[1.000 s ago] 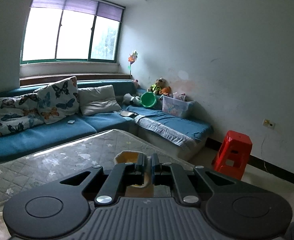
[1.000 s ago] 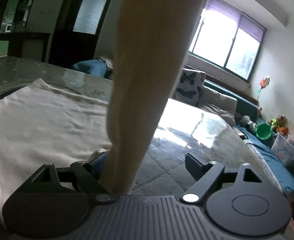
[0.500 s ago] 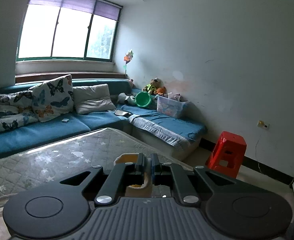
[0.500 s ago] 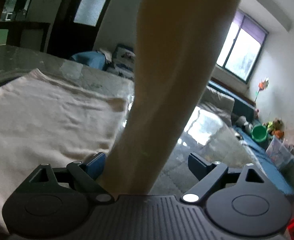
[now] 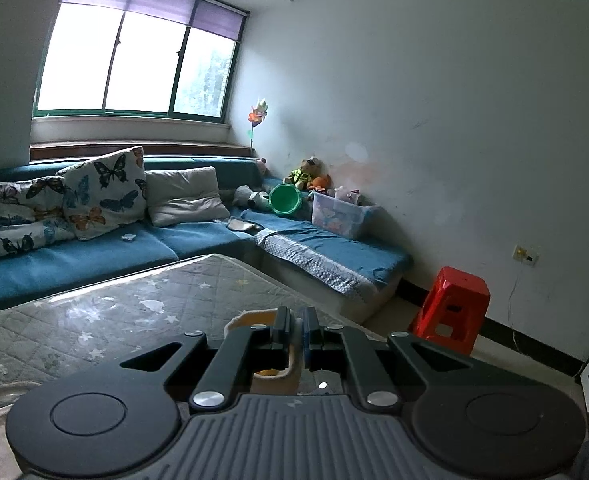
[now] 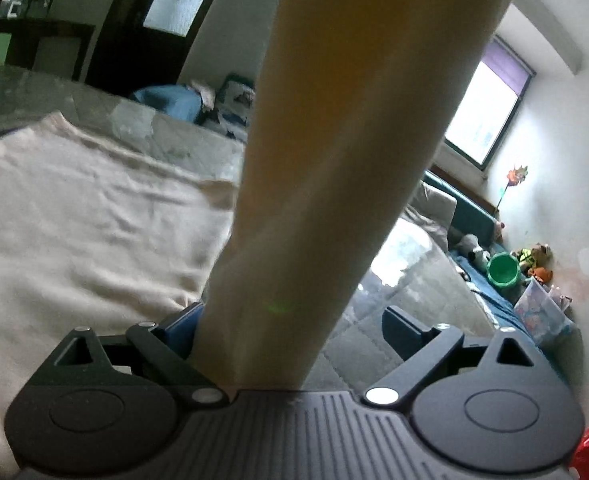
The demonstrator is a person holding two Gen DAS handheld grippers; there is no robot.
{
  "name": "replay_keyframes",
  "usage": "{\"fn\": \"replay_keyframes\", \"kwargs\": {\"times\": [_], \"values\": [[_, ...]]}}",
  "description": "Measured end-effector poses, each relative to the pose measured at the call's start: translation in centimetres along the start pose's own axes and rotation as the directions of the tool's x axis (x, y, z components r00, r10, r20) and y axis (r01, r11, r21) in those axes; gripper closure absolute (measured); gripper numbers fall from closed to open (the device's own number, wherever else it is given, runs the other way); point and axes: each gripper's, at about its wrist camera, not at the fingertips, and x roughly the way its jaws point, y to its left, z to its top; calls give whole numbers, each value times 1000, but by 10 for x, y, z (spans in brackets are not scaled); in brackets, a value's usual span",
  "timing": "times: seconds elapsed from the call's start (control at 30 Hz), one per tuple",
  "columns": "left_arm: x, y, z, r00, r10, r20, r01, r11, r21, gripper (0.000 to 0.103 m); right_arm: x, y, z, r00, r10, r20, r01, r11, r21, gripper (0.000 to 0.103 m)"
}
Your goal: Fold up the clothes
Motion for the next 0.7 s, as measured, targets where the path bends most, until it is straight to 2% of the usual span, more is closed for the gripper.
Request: {"fn": "replay_keyframes", "kwargs": {"times": [0.3,0.4,0.7], "values": [[-1,7,-2,1000,15,5,-15,1000,-23,96,-3,-3,4,1000,-5,26,5,1000,5,6],[0,5,-2,1000,12,0,-12,1000,-15,96,4,0,2,1000,-17,1,17,1000,-15,6],[1,8,-3,1000,24,2,-24,999,-24,96,-10,0,-2,1000,-13,25,14,1000,-27,4]]}}
